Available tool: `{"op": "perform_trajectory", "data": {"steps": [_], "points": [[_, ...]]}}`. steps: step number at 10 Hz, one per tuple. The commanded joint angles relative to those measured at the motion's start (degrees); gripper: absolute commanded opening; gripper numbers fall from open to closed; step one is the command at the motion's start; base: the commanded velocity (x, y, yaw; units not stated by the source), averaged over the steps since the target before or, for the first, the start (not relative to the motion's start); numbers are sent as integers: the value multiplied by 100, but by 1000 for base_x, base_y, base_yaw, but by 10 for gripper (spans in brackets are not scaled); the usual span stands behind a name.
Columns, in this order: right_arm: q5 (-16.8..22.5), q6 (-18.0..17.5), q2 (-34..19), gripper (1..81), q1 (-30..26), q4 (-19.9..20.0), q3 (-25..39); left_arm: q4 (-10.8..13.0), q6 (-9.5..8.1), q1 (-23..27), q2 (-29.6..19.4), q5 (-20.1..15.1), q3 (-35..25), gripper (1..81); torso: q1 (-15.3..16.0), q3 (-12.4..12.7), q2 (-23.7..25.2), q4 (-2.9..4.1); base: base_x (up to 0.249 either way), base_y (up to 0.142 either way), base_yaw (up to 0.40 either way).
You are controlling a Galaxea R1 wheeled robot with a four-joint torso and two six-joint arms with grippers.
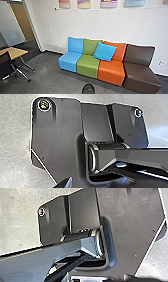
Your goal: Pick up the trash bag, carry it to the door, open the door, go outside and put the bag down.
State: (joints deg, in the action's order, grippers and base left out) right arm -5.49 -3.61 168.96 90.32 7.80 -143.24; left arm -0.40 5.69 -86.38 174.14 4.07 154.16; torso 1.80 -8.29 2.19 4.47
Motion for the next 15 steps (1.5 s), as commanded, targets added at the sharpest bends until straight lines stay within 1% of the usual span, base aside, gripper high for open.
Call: {"op": "perform_trajectory", "data": {"steps": [1,4,15], "points": [[373,27,9,811,-141,-24,43,58,-7,161,16,-354,-9,811,0,0,0,0,133,0,0],[373,27,9,811,-141,-24,43,58,-7,161,7,-354,-9,811,0,0,0,0,133,0,0],[373,27,9,811,-132,-24,43,58,-7,161,7,-354,-26,811,0,0,0,0,132,-64,0]]}}
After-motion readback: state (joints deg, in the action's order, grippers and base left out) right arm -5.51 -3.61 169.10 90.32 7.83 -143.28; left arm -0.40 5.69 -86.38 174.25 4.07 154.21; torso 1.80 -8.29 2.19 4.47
